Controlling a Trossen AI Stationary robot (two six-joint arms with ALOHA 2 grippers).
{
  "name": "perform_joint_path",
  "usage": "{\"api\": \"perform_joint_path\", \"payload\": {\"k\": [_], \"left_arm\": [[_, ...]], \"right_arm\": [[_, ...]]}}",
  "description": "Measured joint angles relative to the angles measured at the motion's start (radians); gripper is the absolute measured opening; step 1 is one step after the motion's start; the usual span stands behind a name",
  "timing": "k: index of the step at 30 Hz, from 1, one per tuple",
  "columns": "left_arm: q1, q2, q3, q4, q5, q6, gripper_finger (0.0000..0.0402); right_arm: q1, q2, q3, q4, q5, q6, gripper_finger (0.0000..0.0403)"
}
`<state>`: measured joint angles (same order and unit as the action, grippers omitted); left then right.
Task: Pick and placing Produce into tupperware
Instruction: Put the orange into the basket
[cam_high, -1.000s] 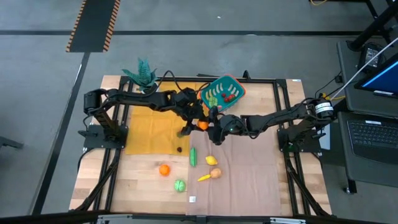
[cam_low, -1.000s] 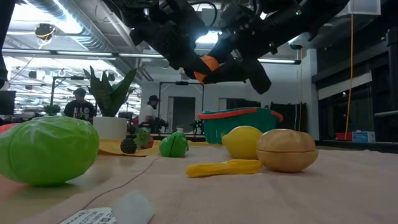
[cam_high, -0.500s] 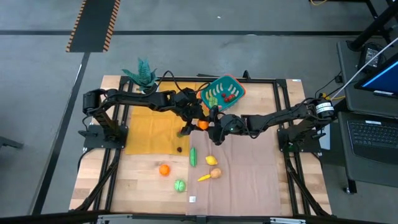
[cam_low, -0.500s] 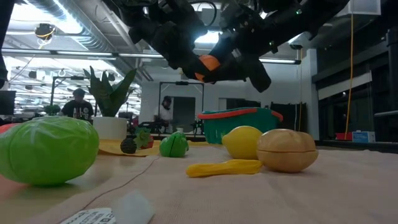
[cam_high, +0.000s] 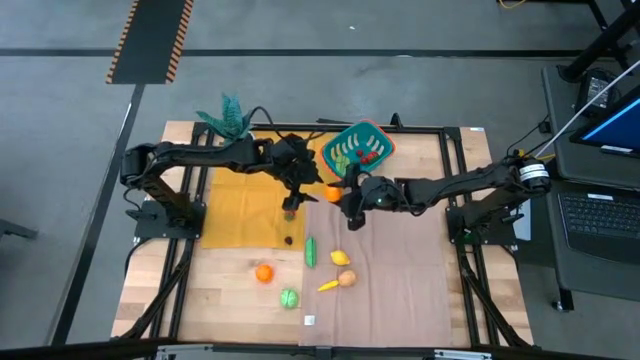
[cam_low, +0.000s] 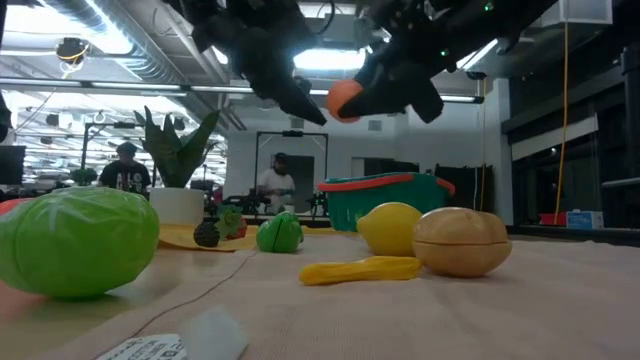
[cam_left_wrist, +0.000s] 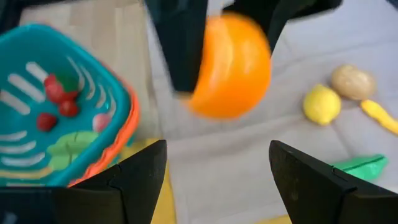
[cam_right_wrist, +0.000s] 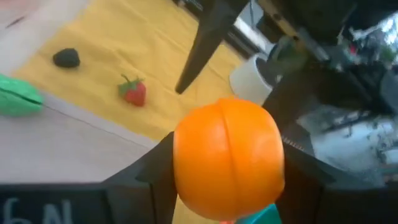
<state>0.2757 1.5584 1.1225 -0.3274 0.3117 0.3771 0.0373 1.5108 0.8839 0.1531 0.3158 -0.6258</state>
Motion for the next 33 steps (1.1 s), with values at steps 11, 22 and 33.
{"api": "perform_joint_path", "payload": {"k": [11, 22, 33], "left_arm": [[0.014, -0.152, -0.215, 0.183, -0.057, -0.058, 0.0275], [0.034, -0.48, -0.552, 0.497, -0.173, -0.145, 0.0275], [0.036, -0.567, -0.77, 0.782, -0.23, -0.194, 0.0275]], "right_arm": [[-0.06, -0.005, 0.0, -0.033, 0.0, 0.144, 0.02], [-0.108, -0.075, -0.082, 0.036, -0.068, 0.287, 0.02], [-0.141, -0.208, -0.284, 0.322, -0.187, 0.389, 0.0199]]}}
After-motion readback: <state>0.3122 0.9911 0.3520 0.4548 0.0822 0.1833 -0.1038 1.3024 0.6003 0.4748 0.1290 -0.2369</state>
